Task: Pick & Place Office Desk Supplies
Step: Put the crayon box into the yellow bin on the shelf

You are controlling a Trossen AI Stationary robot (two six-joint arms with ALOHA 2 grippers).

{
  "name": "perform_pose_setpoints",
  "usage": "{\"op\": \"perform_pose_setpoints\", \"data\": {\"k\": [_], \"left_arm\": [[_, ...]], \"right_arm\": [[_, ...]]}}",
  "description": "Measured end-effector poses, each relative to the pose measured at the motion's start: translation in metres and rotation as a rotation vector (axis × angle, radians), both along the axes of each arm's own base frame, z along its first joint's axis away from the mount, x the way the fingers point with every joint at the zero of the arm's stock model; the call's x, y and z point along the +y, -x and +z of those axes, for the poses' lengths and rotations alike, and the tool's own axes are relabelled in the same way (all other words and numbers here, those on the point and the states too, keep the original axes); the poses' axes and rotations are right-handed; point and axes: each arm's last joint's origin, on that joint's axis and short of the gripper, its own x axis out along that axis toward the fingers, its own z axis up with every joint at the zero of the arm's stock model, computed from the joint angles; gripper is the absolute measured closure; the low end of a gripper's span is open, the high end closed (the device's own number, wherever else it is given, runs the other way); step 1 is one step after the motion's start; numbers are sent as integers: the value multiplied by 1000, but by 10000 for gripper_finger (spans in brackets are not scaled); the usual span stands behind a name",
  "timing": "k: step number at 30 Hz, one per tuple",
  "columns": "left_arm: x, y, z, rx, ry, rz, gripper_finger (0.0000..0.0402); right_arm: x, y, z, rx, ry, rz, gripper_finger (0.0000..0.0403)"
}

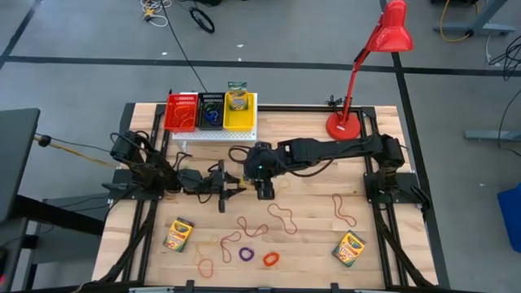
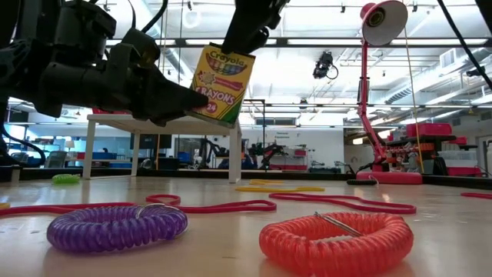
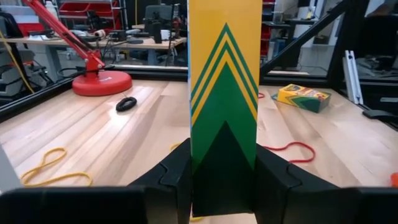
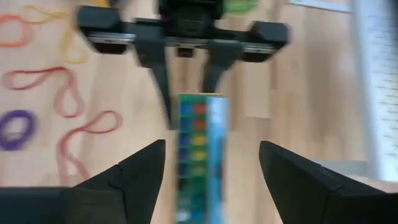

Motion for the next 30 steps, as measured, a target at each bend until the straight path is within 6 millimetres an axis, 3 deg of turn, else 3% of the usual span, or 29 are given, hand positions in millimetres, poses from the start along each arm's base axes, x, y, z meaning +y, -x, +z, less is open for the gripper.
{"op": "perform_pose_setpoints", "data": {"k": [4, 11, 21, 30], "left_arm": [[0, 0, 0, 0, 0, 2, 277], [0, 0, 1, -9, 20, 3, 277], [0, 0, 3, -30, 29, 2, 277], [1, 0, 7, -74, 44, 40, 276]], "right_arm": [[-2, 0, 0, 6, -83, 35, 143], [-3, -1, -4, 25, -79, 27, 185], [-5, -5, -15, 58, -67, 24, 204], [-7, 1, -3, 29, -68, 31, 306]]}}
